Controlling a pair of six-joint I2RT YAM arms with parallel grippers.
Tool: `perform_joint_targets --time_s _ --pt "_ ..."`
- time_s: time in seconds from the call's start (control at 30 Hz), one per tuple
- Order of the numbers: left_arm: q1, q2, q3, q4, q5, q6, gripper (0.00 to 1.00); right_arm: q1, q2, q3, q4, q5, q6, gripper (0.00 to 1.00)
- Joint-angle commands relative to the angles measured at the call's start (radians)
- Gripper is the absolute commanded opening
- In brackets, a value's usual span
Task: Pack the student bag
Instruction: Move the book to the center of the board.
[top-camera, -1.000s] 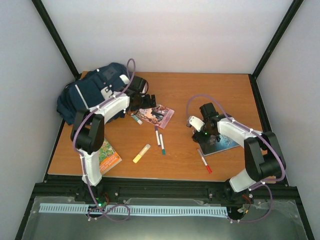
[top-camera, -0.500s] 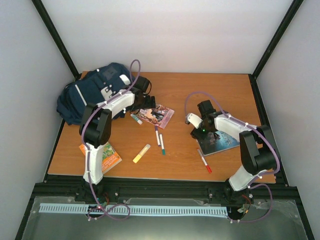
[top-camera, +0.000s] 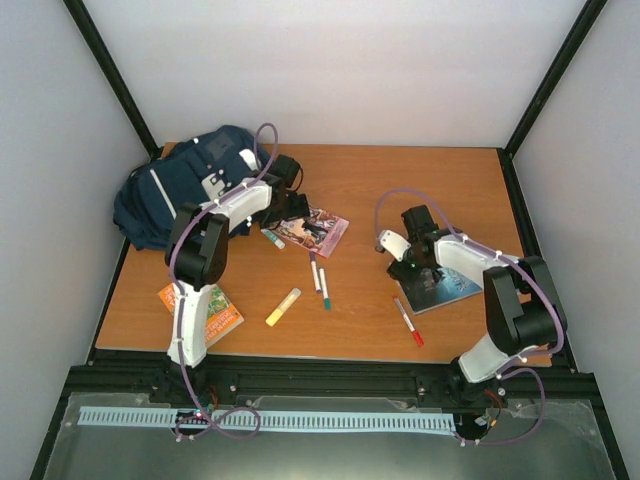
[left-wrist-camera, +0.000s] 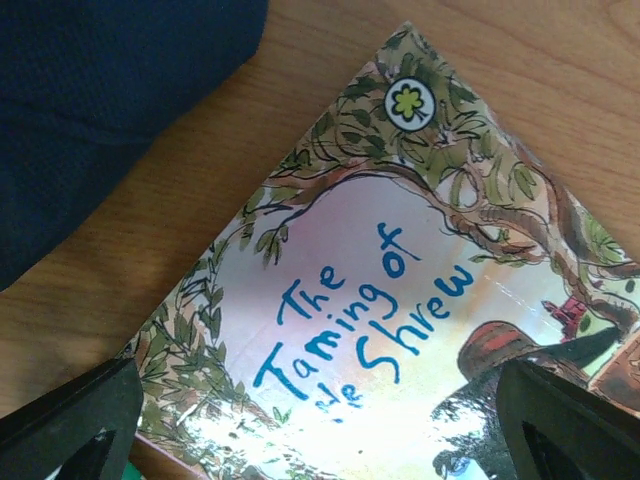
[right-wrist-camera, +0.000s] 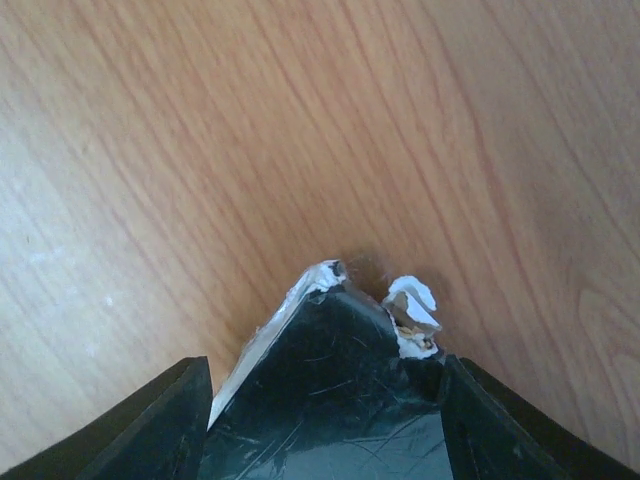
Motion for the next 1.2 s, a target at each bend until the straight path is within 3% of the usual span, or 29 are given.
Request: perform_joint_targets --time_s 0.0,0.3,0.57,0.9,1.17 --pt "0.01 -0.02 -0.01 -0.02 -0.006 -0.054 1.0 -0.036 -0.055 -0.08 -0.089 0.024 -0.027 0.62" --pt "0.01 -0.052 -0.083 0.005 0.036 -0.09 1.0 -0.051 -0.151 -0.19 -0.123 0.038 -0.05 0.61" --pt "0.01 -0.023 -0.07 0.02 0.067 -0.122 1.0 -0.055 -0.257 -0.173 -0.179 -0.016 -0.037 0.63" --pt "0.009 0.1 0.06 0.057 0.133 -0.089 1.0 -0.055 -0.265 -0.093 -0.155 -0.154 0.041 0.66" --pt "-0.032 0.238 0.252 0.037 0.223 -0.057 1.0 -0.066 -0.227 -0.036 -0.124 -0.173 0.078 0.66"
